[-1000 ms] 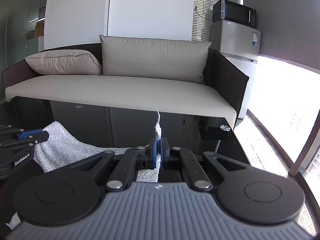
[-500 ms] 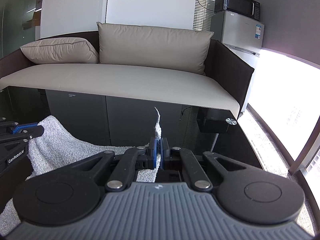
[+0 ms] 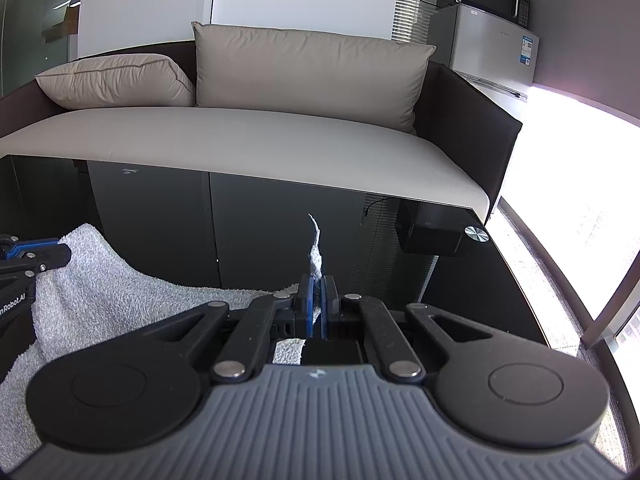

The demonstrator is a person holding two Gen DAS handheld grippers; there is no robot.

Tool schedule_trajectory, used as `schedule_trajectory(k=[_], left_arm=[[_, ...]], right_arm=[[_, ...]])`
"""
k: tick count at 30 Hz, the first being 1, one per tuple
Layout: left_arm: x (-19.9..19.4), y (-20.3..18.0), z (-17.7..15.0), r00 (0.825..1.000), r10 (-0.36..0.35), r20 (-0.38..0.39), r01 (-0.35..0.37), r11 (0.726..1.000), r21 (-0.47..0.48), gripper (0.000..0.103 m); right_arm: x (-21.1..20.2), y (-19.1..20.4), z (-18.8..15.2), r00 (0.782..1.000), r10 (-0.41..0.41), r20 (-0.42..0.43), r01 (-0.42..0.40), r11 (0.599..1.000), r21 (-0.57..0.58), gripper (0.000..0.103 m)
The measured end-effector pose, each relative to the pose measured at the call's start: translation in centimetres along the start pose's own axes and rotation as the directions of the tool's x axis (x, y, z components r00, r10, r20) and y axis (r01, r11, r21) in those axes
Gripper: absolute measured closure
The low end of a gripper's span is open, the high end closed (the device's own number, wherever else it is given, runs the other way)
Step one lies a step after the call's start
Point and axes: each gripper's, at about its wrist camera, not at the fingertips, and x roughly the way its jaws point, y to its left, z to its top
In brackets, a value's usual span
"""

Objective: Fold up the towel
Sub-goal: 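Lower the towel onto the table and open both grippers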

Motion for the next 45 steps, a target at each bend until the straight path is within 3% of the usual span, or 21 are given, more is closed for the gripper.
schedule_trajectory(k=[6,8,10,13,24,34,45], left_arm=[[0.9,0.3,-0.1,0.999,-0.012,-0.030,0.012,1.000,-0.005,0.090],[1.0,0.6,-0.2,0.999,-0.011,-0.037,0.010,1.000,-0.016,0.083],[0.9,1.1,-0.2,0.999,-0.010,-0.048,0.008,0.999,-0.032,0.082],[0.7,2.0,-0.5,0.998,-0.010,-0.067,0.007,0.999,-0.044,0.082],[1.4,3.1,-1.5,0.992,-0.024,-0.127,0.018,0.999,-0.047,0.082],[2.1,2.2,-2.3,0.988,-0.012,-0.154,0.010,1.000,-0.016,0.082],[2.2,1.4,-2.5,0.988,0.020,-0.153,-0.019,1.000,0.009,0.080]], right_arm=[[1.1,0.1,0.0,1.000,0.029,-0.012,-0.029,1.000,0.009,0.098],[1.1,-0.1,-0.1,0.999,0.028,-0.015,-0.028,1.000,0.014,0.091],[1.2,-0.4,-0.2,1.000,0.021,-0.018,-0.020,1.000,0.020,0.076],[1.1,-0.8,-0.4,1.000,0.011,-0.007,-0.011,1.000,0.030,0.066],[-0.3,0.1,-2.0,0.996,0.036,-0.085,-0.041,0.997,-0.058,0.066],[1.2,2.1,-3.8,0.982,0.010,-0.188,-0.040,0.987,-0.157,0.066],[0.8,3.1,-4.2,0.974,-0.101,-0.202,0.046,0.964,-0.260,0.066]])
